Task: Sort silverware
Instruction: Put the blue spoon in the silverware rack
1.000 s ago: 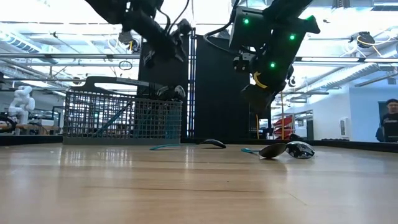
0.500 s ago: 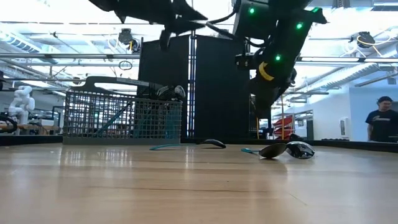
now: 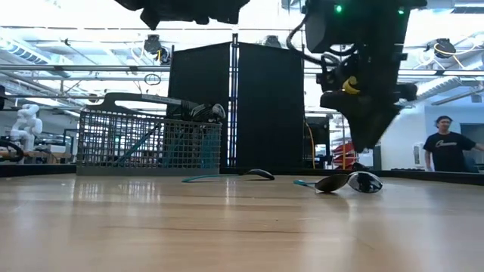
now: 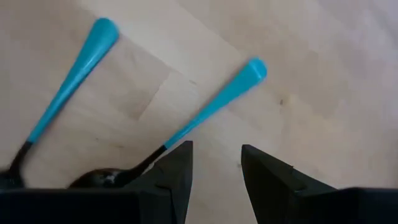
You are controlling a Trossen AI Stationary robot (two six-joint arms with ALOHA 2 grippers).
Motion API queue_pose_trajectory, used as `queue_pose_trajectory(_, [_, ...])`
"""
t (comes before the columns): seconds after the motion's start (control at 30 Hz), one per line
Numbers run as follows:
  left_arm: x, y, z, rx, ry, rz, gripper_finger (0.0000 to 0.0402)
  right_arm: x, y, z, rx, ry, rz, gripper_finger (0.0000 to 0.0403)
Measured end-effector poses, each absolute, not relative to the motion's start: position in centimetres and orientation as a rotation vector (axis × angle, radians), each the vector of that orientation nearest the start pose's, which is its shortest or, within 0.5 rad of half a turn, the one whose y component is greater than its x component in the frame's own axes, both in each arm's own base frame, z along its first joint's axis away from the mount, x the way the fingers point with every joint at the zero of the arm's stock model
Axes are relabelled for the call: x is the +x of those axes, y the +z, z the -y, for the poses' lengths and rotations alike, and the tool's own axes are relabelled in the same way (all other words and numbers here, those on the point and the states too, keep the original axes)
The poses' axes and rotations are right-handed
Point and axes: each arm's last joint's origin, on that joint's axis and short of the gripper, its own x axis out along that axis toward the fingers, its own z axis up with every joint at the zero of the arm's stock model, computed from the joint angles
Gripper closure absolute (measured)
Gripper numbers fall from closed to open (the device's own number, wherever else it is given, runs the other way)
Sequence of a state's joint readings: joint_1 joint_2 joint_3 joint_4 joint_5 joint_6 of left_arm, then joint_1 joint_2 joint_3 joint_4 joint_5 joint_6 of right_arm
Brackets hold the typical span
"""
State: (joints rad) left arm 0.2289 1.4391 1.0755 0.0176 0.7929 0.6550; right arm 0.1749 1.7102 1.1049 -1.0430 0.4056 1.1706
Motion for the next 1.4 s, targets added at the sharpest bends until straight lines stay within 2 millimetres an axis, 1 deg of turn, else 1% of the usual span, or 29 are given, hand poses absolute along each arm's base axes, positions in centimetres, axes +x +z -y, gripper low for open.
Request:
queue_pose_trajectory(0.03, [31.7,30.0,-4.7,0.425,-0.681,-0.101,0.0322,28.2,17.8,-3.8,0.495,-1.049,-1.205,0.0273])
queue_pose_trajectory(0.1, [31.8,29.3,-3.7,0.355,-0.702,-0.113,0.0322,28.0,17.2,-3.9,0.582,-1.066,-1.202,0.0273])
queue_pose_trajectory(0.17, [32.0,28.7,-3.0,0.305,-0.629,-0.155,0.0322,27.9,16.3,-4.0,0.637,-1.049,-1.197,0.0273])
queue_pose_trajectory(0.23, [31.5,28.5,-2.5,0.274,-0.524,-0.209,0.0322,27.8,15.5,-4.0,0.674,-1.043,-1.183,0.0273])
queue_pose_trajectory(0.33, [30.6,29.1,-1.2,0.302,-0.344,-0.215,0.0322,27.9,14.9,-3.7,0.734,-1.041,-1.143,0.0273])
queue_pose_trajectory(0.4, [29.9,29.0,-0.1,0.328,-0.266,-0.220,0.0322,28.0,14.6,-3.6,0.750,-1.039,-1.125,0.0273])
queue_pose_trajectory(0.5, [28.7,28.7,1.2,0.354,-0.220,-0.197,0.0322,28.0,14.6,-3.6,0.756,-1.041,-1.113,0.0273])
queue_pose_trajectory(0.57, [28.5,28.9,1.7,0.362,-0.211,-0.126,0.0322,28.0,14.6,-3.6,0.769,-1.049,-1.106,0.0273])
queue_pose_trajectory(0.63, [28.2,28.4,1.9,0.364,-0.209,-0.109,0.0322,28.0,14.7,-3.6,0.773,-1.047,-1.115,0.0273])
queue_pose_trajectory(0.77, [28.2,28.1,1.8,0.366,-0.197,-0.101,0.0322,28.3,15.5,-3.7,0.768,-1.053,-1.127,0.0273])
queue_pose_trajectory(0.83, [28.3,28.1,1.8,0.366,-0.195,-0.099,0.0322,28.6,16.0,-3.7,0.772,-1.049,-1.119,0.0273])
queue_pose_trajectory(1.0, [28.4,28.0,1.8,0.365,-0.196,-0.105,0.0322,29.1,16.1,-3.7,0.795,-1.056,-1.052,0.0273])
queue_pose_trajectory(1.2, [28.3,27.7,1.8,0.364,-0.202,-0.138,0.0322,29.3,15.4,-3.2,0.813,-1.102,-1.052,0.0273])
queue_pose_trajectory(1.4, [28.2,27.3,1.8,0.366,-0.210,-0.179,0.0322,29.9,13.4,-3.1,0.811,-1.108,-1.116,0.0273])
